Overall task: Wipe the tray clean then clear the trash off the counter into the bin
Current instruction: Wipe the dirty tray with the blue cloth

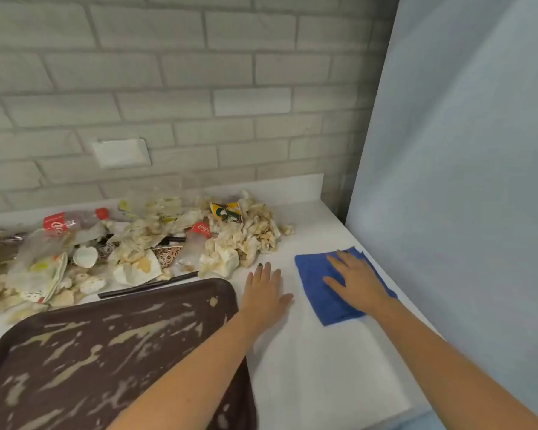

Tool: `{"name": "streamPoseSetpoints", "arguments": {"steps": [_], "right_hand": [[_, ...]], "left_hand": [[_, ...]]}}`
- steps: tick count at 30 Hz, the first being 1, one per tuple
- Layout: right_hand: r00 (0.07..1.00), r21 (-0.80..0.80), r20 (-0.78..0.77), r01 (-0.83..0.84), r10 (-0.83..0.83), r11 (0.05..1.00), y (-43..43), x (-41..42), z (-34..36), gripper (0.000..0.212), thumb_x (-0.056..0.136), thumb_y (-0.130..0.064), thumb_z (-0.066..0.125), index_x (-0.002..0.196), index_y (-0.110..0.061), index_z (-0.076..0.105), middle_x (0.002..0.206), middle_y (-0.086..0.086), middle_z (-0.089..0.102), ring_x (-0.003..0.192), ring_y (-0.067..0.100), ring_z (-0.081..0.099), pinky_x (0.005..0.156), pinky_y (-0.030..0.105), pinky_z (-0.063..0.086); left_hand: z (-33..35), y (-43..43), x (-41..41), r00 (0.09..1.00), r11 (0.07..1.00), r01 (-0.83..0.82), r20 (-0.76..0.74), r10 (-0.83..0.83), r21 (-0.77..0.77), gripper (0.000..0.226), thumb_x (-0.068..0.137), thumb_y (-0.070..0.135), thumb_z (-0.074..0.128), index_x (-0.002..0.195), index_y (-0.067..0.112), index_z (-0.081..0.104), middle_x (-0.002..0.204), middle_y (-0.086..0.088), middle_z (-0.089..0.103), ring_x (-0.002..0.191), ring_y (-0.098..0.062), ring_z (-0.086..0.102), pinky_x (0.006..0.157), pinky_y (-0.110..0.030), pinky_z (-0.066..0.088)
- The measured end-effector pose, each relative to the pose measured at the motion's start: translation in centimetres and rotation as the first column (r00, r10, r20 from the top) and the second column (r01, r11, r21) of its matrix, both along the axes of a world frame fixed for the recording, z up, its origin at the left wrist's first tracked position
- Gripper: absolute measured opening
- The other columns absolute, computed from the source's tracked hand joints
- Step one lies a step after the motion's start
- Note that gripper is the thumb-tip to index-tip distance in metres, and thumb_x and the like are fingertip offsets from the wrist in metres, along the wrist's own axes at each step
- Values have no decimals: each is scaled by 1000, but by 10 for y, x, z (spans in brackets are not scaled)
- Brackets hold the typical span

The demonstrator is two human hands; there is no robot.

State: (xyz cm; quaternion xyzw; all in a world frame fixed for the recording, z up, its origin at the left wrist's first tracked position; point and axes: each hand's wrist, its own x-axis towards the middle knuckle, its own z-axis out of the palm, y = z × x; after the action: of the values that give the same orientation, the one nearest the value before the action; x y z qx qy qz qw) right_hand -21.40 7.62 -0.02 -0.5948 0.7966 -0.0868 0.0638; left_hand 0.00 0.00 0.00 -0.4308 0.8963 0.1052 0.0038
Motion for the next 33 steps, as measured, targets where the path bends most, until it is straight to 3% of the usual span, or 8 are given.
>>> {"name": "streamPoseSetpoints", "arguments": {"steps": [7, 9, 12, 15, 22, 27, 30, 33], "right_hand": [[999, 119, 21, -52, 49, 992, 14, -25, -40, 100, 69, -79, -15, 151, -27, 7, 160, -1, 0, 146, 14, -3, 118, 39, -6], [993, 65, 104, -64, 57, 996, 17, -29, -39, 85, 82, -75, 6, 150, -25, 19, 159, -2, 10, 146, 14, 5, 119, 37, -2], [978, -218, 208, 63, -17, 974, 19, -42, -40, 41, 93, -35, 53, 130, -17, 56, 138, 3, 49, 128, 23, 44, 109, 36, 33], [949, -323, 136, 314, -285, 893, 16, -56, -37, 32, 89, -27, 58, 114, -10, 65, 109, 11, 61, 99, 30, 57, 88, 42, 46], [880, -37, 155, 459, -449, 887, 4, -58, -32, 35, 94, -38, 49, 100, -5, 57, 95, 11, 65, 73, 24, 53, 61, 29, 37], [854, 26, 287, 446, -434, 895, 1, -53, -32, 28, 92, -32, 45, 97, -7, 57, 90, 8, 63, 73, 23, 56, 57, 28, 40], [898, -118, 234, 407, -373, 906, 2, -35, -30, 33, 89, -42, 46, 96, -13, 58, 94, 8, 57, 85, 27, 57, 67, 34, 46], [778, -186, 583, 407, -233, 894, -2, -3, -14, 33, 90, -47, 42, 74, -22, 57, 79, 5, 59, 74, 27, 60, 62, 38, 50]], "left_hand": [[-27, 6, -22, 995, 994, -86, 48, 83, 73, 60, 100, 40, 26, 150, 12, 11, 158, -12, 0, 145, -30, 0, 118, -46, 3], [-25, 0, -24, 995, 993, -96, 29, 94, 67, 55, 98, 39, 34, 145, 12, 26, 156, -12, 13, 143, -31, 12, 117, -44, 11], [-22, -3, -31, 992, 993, -118, -55, 116, -20, 37, 95, 36, 43, 119, 12, 55, 127, -10, 45, 120, -30, 43, 99, -36, 36], [-17, -1, -52, 937, 960, -251, -217, 274, 127, 33, 94, 35, 45, 106, 12, 66, 111, -9, 52, 106, -28, 48, 89, -36, 42], [-1, 13, -100, 717, 702, -289, -339, 609, 651, 33, 84, 18, 59, 58, 14, 41, 59, 0, 45, 56, -14, 45, 49, -22, 32], [21, 7, -101, 330, 322, 101, -337, 882, 941, 23, 83, 17, 58, 102, 4, 61, 101, -11, 67, 90, -23, 62, 74, -31, 50], [30, 4, -96, 354, 430, 71, -426, 833, 900, 7, 82, 8, 54, 83, 13, 59, 94, -7, 64, 90, -22, 60, 78, -32, 49], [48, 6, -88, 438, 558, 86, -534, 723, 826, 16, 80, 1, 47, 79, 15, 54, 83, -9, 54, 82, -22, 54, 71, -32, 44]]}}
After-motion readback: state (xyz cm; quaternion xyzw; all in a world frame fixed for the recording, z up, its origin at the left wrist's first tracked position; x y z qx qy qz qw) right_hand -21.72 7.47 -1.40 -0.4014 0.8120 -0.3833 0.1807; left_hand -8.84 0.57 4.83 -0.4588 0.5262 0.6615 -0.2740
